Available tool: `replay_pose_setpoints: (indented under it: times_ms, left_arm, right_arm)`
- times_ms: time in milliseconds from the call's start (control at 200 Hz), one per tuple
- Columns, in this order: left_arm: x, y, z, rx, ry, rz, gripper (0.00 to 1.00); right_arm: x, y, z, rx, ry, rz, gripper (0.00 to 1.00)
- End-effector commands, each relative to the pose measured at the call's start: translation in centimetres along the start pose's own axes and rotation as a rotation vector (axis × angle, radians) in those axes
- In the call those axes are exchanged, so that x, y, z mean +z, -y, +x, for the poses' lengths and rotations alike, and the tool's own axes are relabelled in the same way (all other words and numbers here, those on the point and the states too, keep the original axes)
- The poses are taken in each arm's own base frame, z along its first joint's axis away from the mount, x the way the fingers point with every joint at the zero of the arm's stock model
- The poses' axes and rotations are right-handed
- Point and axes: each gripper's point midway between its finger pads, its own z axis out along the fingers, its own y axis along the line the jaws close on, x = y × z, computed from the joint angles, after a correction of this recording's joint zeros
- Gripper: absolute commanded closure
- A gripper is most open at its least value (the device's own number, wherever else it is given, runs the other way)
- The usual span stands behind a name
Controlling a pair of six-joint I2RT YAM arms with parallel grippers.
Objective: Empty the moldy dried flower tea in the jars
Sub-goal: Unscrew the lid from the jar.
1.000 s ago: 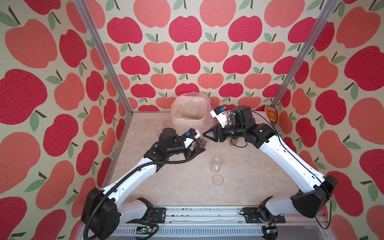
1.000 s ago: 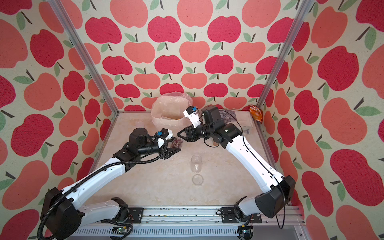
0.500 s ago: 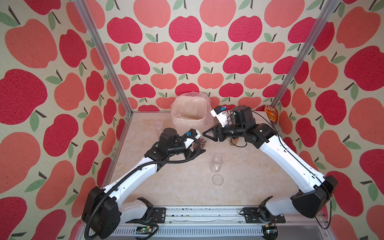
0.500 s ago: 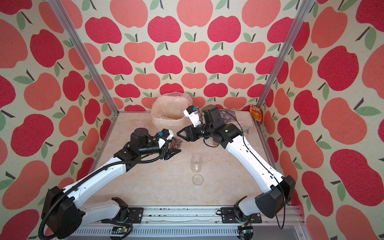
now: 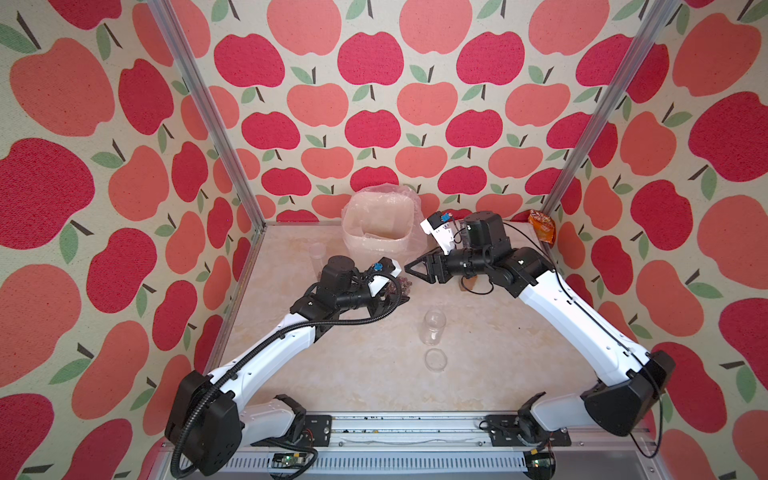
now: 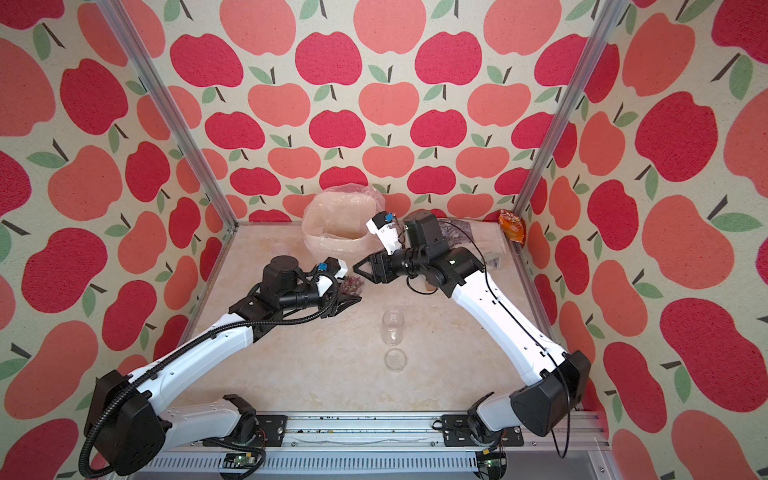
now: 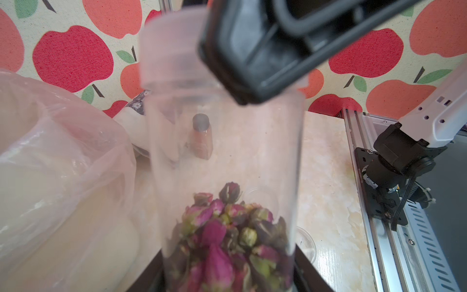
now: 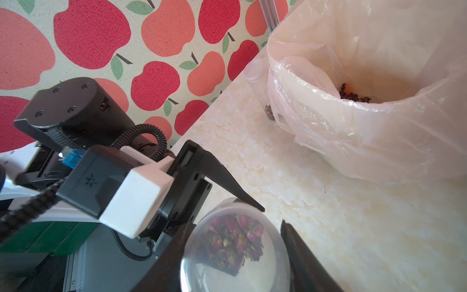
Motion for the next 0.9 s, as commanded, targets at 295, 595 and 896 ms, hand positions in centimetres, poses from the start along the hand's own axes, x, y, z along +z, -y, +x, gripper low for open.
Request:
replay_pose_setpoints:
  times_ms: [295, 595, 896]
  left_arm:
    - [-1.7, -3.5, -0.6, 0.338, -0.089, -0.301, 0.73]
    - [-1.9, -4.0, -0.6, 0.491, -0.150, -0.385, 0.77]
    - [-1.4, -3.9, -0.2, 0.540, -0.190, -0.407, 0.78]
  right_arm:
    - [-4.7, 0.5, -0.2, 0.077, -0.076, 0.050, 0.12]
    - [-3.1, 0.5, 1.0, 0.162, -0.148, -0.019, 0.07]
    - [-1.2, 1.3, 1.9, 0.202, -0.199, -0.009, 0.11]
